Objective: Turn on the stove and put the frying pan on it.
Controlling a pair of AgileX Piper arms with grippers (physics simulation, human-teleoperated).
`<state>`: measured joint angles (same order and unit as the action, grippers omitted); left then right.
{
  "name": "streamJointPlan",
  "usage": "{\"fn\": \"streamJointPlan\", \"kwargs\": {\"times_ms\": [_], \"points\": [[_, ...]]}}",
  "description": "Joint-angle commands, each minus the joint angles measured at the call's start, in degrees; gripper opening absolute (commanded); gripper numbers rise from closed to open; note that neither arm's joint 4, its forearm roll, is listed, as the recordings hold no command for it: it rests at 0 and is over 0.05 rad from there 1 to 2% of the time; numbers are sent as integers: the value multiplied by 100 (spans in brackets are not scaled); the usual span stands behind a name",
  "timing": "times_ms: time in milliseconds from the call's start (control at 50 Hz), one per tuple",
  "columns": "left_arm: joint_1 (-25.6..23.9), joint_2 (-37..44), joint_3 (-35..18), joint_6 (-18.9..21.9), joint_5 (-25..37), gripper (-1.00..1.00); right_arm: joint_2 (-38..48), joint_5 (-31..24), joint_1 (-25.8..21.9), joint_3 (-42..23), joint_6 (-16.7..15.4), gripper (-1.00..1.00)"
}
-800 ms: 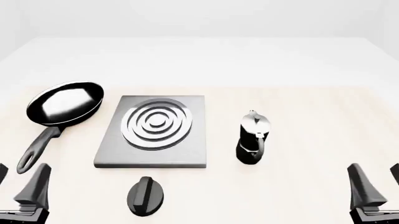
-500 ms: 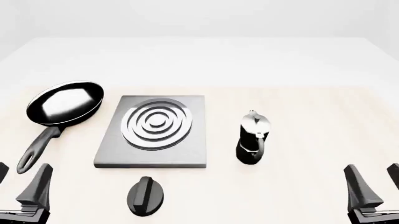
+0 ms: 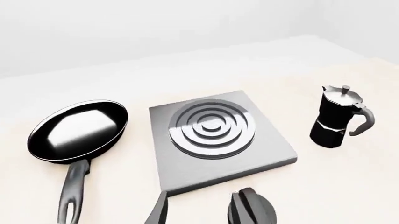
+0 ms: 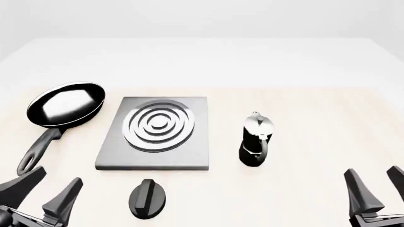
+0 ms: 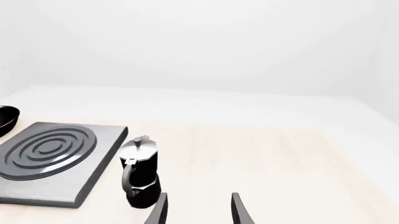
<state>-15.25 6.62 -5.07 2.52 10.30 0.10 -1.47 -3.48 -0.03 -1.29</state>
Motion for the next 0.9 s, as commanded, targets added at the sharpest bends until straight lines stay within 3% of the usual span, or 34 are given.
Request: {"fn": "streamJointPlan", "kwargs": {"times_ms": [20, 60, 220, 400, 420, 460, 900], "points": [[-682, 834, -69, -10, 158, 100, -8, -36, -76, 2, -17, 100], [-707, 1071, 4, 172, 72, 100, -8, -36, -87, 2, -24, 100], [-943, 1457, 40, 127, 13, 100, -9, -39, -94, 2, -40, 100], [-1521, 2137, 204, -465, -403, 100, 0, -74, -134, -3, -24, 100], [-1842, 2793, 415, -670, -1153, 100, 2, -64, -150, -3, -13, 100], [-1880, 3072, 459, -679, -1461, 100, 2, -68, -151, -3, -18, 100], [-2233, 5502, 505, -852, -3657, 100, -7, -72, -195, 2, -17, 100]]}}
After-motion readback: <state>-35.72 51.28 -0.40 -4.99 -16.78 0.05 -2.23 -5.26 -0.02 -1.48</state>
